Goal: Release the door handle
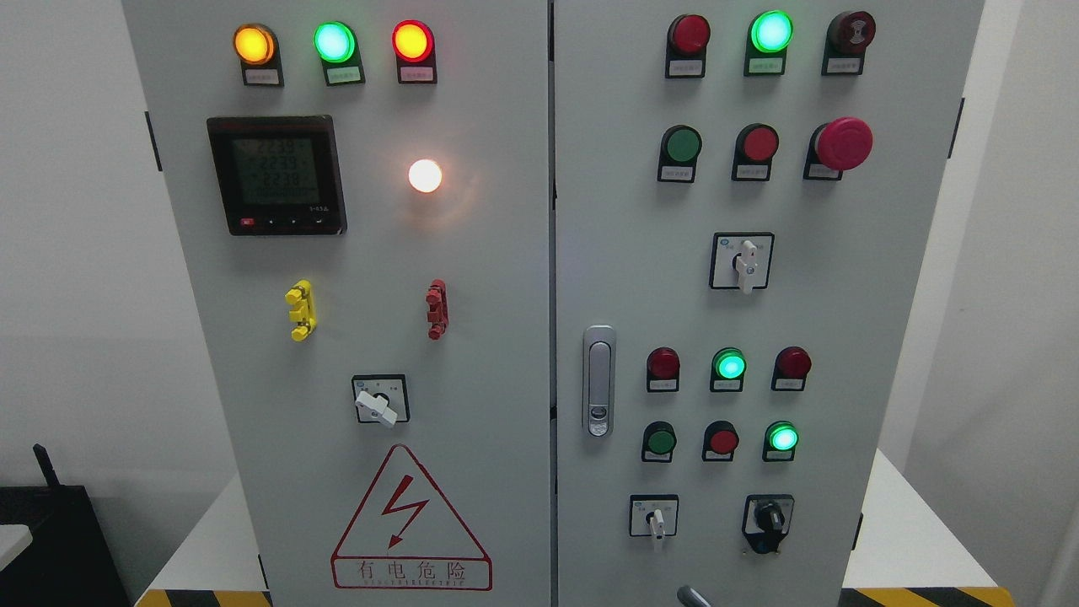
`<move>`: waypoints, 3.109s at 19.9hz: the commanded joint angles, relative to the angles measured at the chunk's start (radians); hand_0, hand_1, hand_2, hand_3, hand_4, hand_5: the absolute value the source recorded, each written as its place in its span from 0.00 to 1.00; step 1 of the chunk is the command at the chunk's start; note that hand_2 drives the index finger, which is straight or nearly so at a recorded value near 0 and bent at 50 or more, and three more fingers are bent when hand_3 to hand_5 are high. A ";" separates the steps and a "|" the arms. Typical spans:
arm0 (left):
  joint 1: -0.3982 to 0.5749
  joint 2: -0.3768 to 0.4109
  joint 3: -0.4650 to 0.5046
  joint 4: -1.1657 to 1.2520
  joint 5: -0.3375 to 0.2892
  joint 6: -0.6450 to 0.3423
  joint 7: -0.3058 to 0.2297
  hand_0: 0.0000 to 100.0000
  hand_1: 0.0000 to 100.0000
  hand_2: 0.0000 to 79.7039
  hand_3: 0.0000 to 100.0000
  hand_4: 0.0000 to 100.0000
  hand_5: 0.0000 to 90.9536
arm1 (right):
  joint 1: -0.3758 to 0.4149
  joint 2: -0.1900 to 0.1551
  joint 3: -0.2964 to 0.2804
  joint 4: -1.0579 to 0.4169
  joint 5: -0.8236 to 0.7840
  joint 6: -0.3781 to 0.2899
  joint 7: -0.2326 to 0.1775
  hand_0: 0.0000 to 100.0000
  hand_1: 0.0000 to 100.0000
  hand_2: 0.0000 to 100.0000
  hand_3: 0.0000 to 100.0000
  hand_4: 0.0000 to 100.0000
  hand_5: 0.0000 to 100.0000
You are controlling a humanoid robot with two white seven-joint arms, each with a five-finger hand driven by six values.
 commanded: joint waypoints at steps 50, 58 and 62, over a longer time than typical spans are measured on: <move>0.000 0.000 0.011 0.017 0.000 0.001 0.001 0.12 0.39 0.00 0.00 0.00 0.00 | -0.493 0.002 0.147 0.367 1.346 0.152 -0.149 0.36 0.18 0.00 1.00 1.00 1.00; 0.000 0.000 0.011 0.017 0.000 0.001 0.001 0.12 0.39 0.00 0.00 0.00 0.00 | -0.510 0.002 0.130 0.367 1.346 0.154 -0.146 0.37 0.18 0.00 1.00 1.00 1.00; 0.000 0.000 0.011 0.017 0.000 0.001 0.001 0.12 0.39 0.00 0.00 0.00 0.00 | -0.511 0.002 0.126 0.367 1.346 0.154 -0.145 0.37 0.18 0.00 1.00 1.00 1.00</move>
